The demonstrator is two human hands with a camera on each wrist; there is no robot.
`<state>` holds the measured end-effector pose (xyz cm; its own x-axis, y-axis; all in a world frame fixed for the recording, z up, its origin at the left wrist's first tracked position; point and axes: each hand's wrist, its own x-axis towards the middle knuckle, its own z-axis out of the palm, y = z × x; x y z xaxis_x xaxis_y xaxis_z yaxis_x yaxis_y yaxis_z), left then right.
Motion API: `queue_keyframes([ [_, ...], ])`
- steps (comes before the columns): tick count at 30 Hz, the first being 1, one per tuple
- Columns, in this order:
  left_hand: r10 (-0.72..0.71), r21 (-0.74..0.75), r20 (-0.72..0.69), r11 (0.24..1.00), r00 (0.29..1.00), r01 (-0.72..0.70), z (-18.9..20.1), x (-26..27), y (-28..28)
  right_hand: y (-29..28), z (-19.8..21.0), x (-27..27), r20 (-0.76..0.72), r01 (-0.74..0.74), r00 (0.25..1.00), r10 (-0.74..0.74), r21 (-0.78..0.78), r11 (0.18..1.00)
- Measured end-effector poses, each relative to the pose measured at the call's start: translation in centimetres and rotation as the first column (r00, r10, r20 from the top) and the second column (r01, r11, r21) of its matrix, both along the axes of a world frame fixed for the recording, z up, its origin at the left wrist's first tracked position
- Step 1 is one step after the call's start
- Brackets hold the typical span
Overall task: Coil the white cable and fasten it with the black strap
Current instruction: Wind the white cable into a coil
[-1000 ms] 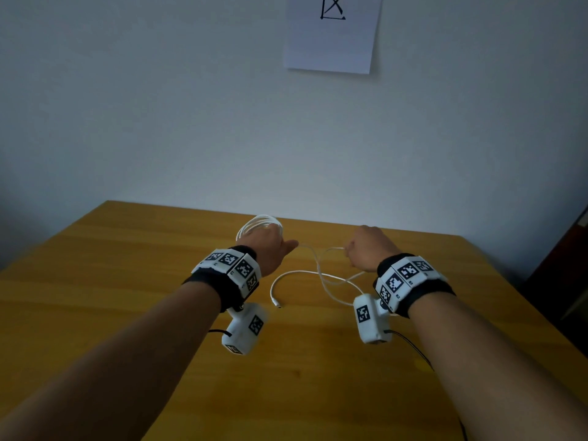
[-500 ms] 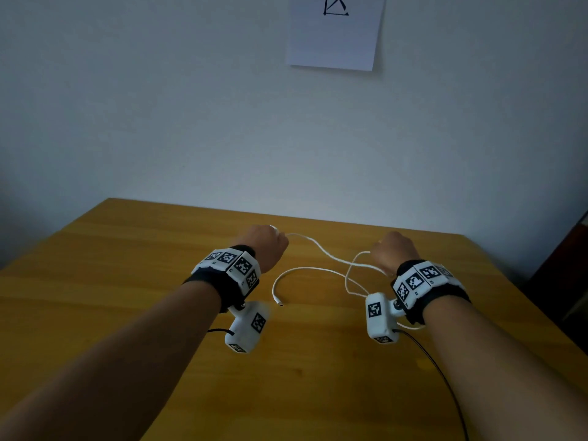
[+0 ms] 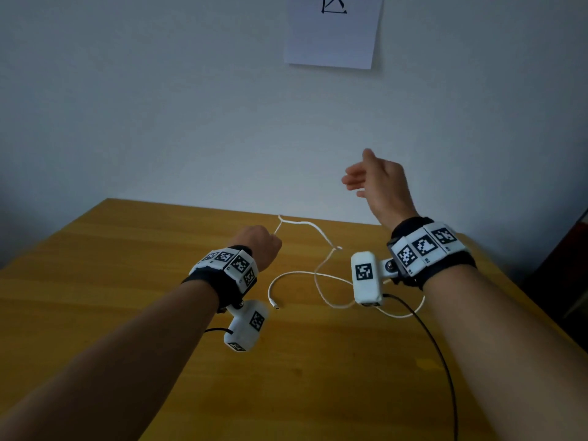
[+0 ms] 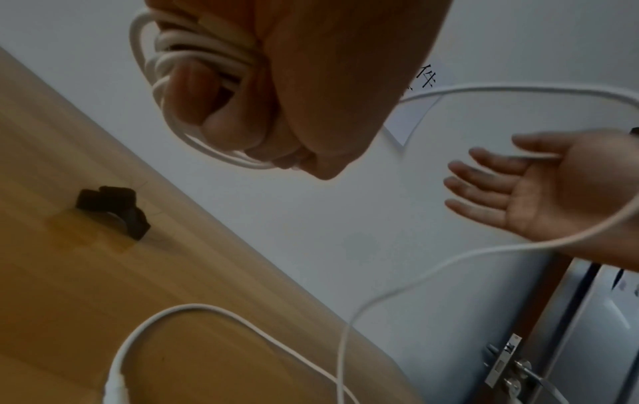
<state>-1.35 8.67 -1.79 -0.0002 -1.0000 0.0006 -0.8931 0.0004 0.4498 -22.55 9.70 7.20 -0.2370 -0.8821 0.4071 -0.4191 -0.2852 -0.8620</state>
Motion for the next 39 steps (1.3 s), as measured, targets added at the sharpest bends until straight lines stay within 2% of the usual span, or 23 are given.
queue_keyframes([
  [3,0.01,0.002,0.018,1.0,1.0,-0.01,0.1,-0.1,0.0,0.9,0.2,1.7,-0.17,-0.174,0.971,0.168,-0.021,0.985],
  [7,0.001,0.058,0.088,0.998,0.996,-0.006,0.3,-0.1,0.2,2.4,-0.1,4.0,-0.446,-0.337,0.848,0.287,-0.037,0.941],
  [10,-0.015,0.128,0.156,0.992,0.988,-0.005,0.6,-0.1,0.3,3.7,-0.1,5.6,-0.474,-0.45,0.802,0.363,-0.08,0.889],
  [13,-0.041,0.151,0.211,0.989,0.977,0.009,0.8,0.0,0.5,4.4,0.1,7.0,-0.444,-0.522,0.742,0.503,0.089,0.848],
  [16,-0.081,0.165,0.267,0.986,0.96,0.038,1.0,-0.2,0.9,4.0,-0.6,7.3,-0.575,-0.444,0.633,0.519,0.28,0.851],
  [18,-0.073,0.228,0.15,0.973,0.986,0.037,1.4,-0.2,1.2,3.6,-1.4,7.0,-0.65,-0.353,0.553,0.521,0.384,0.853],
  [20,-0.045,0.329,-0.12,0.941,0.992,0.082,1.8,-0.1,1.4,3.3,-2.3,6.3,-0.671,-0.271,0.523,0.526,0.454,0.849],
  [21,-0.028,0.364,-0.274,0.922,0.961,0.13,2.1,0.1,1.5,3.1,-2.9,6.0,-0.677,-0.247,0.522,0.519,0.463,0.851],
  [23,0.039,0.378,-0.569,0.899,0.821,0.219,2.4,0.2,1.5,2.6,-4.0,5.4,-0.684,-0.225,0.53,0.501,0.455,0.861],
  [25,0.139,0.378,-0.795,0.875,0.59,0.302,2.6,0.4,1.3,2.1,-5.1,4.9,-0.691,-0.207,0.541,0.479,0.443,0.872],
  [26,0.184,0.384,-0.858,0.85,0.479,0.361,2.8,0.5,1.2,1.9,-5.6,4.7,-0.696,-0.192,0.55,0.462,0.433,0.881],
  [29,0.254,0.341,-0.939,0.781,0.231,0.524,3.2,0.8,1.3,1.4,-6.7,4.6,-0.685,-0.196,0.606,0.405,0.366,0.91],
  [33,0.275,0.123,-0.947,0.789,-0.166,0.602,2.7,0.6,1.3,1.0,-7.4,4.9,-0.532,-0.265,0.755,0.382,0.285,0.921],
  [35,0.279,0.065,-0.919,0.804,-0.278,0.591,2.6,0.3,1.2,1.0,-7.7,5.0,-0.465,-0.281,0.804,0.372,0.254,0.925],
  [39,0.165,-0.031,-0.912,0.885,-0.376,0.464,2.7,-0.4,1.4,1.1,-8.5,5.2,-0.365,-0.354,0.819,0.442,0.285,0.891],
])
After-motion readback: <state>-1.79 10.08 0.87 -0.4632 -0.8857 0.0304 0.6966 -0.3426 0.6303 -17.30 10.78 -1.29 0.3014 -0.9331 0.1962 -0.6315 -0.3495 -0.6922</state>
